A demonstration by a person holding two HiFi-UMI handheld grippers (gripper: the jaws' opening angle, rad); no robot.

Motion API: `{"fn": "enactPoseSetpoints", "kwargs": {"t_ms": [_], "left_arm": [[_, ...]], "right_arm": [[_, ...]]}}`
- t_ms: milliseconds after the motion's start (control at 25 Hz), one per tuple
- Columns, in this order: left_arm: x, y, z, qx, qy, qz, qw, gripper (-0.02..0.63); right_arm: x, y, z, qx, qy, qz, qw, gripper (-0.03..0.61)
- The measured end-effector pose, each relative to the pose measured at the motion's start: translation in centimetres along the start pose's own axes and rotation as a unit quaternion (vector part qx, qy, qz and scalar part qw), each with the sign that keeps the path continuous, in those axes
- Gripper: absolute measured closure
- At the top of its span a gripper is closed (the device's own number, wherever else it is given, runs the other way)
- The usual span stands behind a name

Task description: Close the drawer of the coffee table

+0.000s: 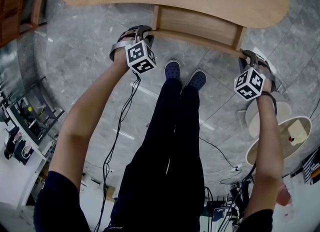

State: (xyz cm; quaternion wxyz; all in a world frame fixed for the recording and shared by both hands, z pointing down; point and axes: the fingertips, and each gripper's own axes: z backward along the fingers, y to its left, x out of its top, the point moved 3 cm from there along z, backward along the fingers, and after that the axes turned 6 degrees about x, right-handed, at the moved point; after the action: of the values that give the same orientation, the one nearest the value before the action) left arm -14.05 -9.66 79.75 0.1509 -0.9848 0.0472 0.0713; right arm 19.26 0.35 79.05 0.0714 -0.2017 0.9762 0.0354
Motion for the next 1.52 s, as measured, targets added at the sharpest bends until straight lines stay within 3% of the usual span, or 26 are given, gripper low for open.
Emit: {"fn": "enactPoseSetpoints", "kwargs": {"t_ms": [680,1040,1240,1520], "left_arm": [[0.8,2.1,-0.9,0.018,0.005,0.032,0.9993,0.51],[0.6,2.0,-1.0,0.023,0.007,0.062,0.9978,0.507],[0.6,2.3,-0.9,0.032,0.001,0.1,0.9945,0.505],[1.2,3.6,-1.4,0.045,0.0,0.124,0.9913,0.495]], "right_arm": [[0.2,-2.2,-0.2,-0.015,-0.01,-0.041,0.999,0.472],[0.1,-2.2,-0.2,-0.019,-0.02,-0.059,0.998,0.468],[0.1,-2.7,-0.1,-0.029,-0.028,-0.087,0.995,0.462],[0.0,-4.4,0.0,-0.041,-0.038,-0.12,0.991,0.453]]}}
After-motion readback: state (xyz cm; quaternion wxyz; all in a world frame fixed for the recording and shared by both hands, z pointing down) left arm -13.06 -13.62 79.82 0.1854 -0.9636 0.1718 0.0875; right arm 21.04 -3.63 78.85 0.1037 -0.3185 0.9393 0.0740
